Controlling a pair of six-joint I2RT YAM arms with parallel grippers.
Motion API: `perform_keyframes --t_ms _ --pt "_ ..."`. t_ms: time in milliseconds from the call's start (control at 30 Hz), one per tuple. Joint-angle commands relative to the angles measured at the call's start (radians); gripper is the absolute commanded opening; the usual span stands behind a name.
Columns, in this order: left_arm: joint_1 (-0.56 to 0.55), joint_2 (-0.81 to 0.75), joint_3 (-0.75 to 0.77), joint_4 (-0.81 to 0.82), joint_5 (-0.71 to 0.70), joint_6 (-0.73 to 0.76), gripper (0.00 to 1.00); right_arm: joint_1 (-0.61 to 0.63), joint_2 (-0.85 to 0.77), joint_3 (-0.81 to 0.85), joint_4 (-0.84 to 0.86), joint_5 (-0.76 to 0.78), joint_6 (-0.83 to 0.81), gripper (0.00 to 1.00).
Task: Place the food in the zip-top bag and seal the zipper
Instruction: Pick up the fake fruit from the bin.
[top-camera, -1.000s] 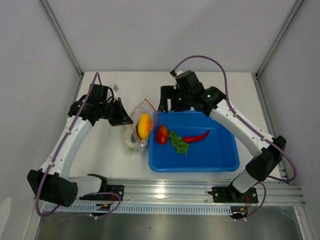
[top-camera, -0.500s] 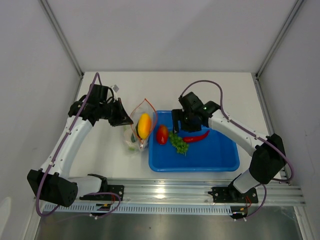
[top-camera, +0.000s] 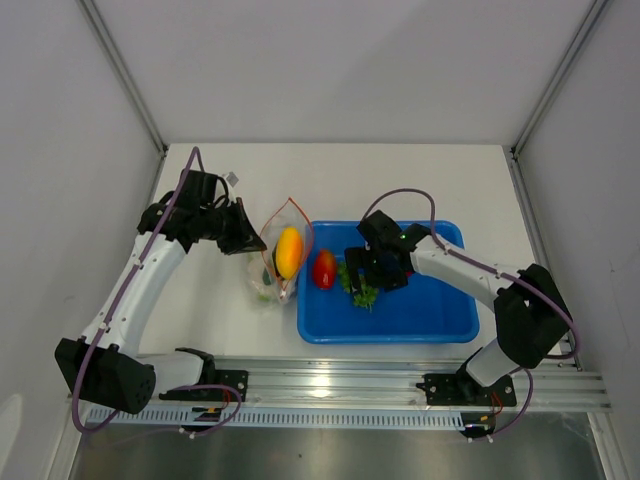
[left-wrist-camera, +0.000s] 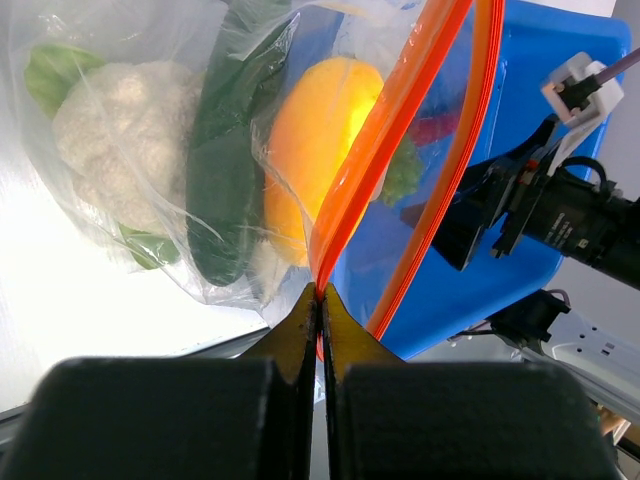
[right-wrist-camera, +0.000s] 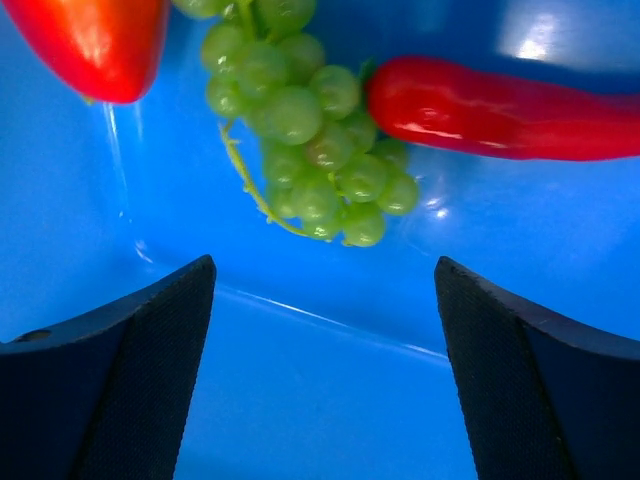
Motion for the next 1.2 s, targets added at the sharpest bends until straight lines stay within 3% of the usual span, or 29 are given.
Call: perform_keyframes --t_ms 0,200,600,1167 --pt "0.0 -0.018 0.001 0.005 0.009 -0.009 0.01 0.04 0.013 -0.014 0.062 -0.018 -0.014 0.93" --pt "0.0 -0.009 0.006 0.001 0.009 -0.012 0.01 0.05 0.087 -0.022 0.093 -0.004 -0.022 0.95" --pt "0.0 -0.006 -0.002 -0.016 -0.011 -0.006 0.01 0.051 0.216 0.023 0.148 0.017 -0.043 0.88" --pt "-0.002 0.0 -0.01 -0.002 -0.018 -0.021 0.01 0.053 0.219 0.005 0.177 -0.001 -0.057 0.55"
